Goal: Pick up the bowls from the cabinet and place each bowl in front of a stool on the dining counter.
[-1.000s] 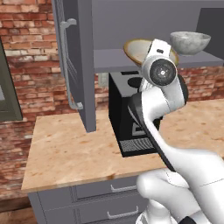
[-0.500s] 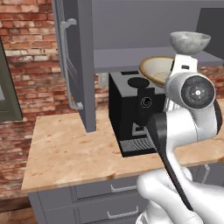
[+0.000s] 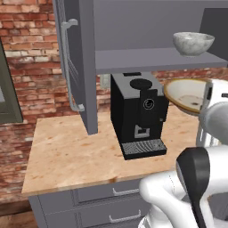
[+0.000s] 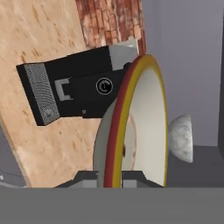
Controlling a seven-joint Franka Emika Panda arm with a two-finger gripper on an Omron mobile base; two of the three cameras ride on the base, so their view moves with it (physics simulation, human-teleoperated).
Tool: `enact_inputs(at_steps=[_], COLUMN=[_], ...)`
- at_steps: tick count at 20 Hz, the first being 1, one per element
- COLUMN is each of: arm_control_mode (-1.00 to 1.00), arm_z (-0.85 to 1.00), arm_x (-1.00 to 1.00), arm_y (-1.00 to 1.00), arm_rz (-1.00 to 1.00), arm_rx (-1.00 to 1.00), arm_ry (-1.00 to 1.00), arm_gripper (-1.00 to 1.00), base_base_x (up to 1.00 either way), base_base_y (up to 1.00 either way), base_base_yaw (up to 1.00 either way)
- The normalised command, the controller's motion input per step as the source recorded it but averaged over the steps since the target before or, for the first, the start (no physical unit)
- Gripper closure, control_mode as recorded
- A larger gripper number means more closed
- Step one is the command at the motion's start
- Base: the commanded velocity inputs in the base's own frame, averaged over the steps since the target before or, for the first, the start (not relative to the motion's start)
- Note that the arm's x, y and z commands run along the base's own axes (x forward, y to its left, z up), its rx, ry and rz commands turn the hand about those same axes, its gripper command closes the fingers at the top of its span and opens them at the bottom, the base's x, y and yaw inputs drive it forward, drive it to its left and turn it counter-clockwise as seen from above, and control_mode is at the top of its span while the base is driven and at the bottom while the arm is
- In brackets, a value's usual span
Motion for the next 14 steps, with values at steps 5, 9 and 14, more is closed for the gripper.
enact_inputs(at_steps=[5,9,14], arm_control_mode=[-1.0,-1.0,-1.0], arm_z=[-0.18,-0.26,-0.05], arm_x=[-0.88,-0.36,0.0], arm_y=[-0.03,0.0,0.0], arm_rz=[0.06,0.01,0.0], arm_rx=[0.0,0.0,0.0], arm_ry=[0.0,0.0,0.0], arm_gripper=[1.0,1.0,1.0], base_base_x=[0.0,0.0,0.0], base_base_y=[0.0,0.0,0.0], base_base_yaw=[0.0,0.0,0.0])
